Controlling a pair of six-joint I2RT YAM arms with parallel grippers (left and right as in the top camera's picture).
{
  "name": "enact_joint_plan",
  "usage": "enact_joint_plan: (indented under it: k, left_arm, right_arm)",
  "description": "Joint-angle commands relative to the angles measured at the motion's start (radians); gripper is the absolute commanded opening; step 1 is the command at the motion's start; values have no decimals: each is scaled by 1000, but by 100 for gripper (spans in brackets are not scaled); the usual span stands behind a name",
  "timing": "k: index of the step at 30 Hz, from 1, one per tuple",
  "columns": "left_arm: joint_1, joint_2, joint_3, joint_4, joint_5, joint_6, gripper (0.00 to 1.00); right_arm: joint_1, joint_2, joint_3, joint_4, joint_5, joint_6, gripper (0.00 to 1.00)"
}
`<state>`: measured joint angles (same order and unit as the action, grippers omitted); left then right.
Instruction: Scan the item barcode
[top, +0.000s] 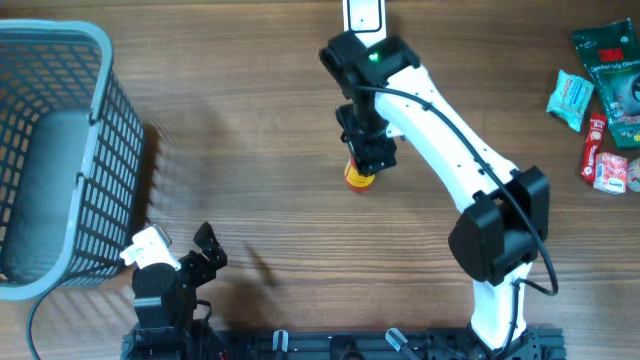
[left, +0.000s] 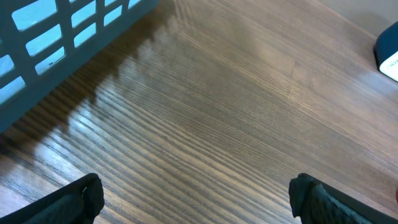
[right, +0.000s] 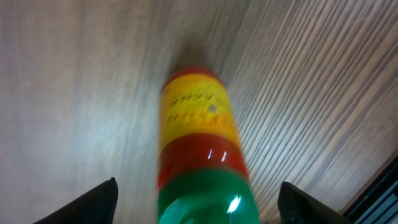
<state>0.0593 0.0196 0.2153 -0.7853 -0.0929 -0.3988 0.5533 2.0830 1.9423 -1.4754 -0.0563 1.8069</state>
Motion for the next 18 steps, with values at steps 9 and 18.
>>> enact_joint_plan:
  k: [9,18]
  left_arm:
    - [1,-5,-4,2,-10,1,100]
    - [1,-5,-4,2,-10,1,100]
  right_arm:
    - [-18,11,-10,9,7,-365,47]
    - [-18,11,77,-28,-98,-1304,52]
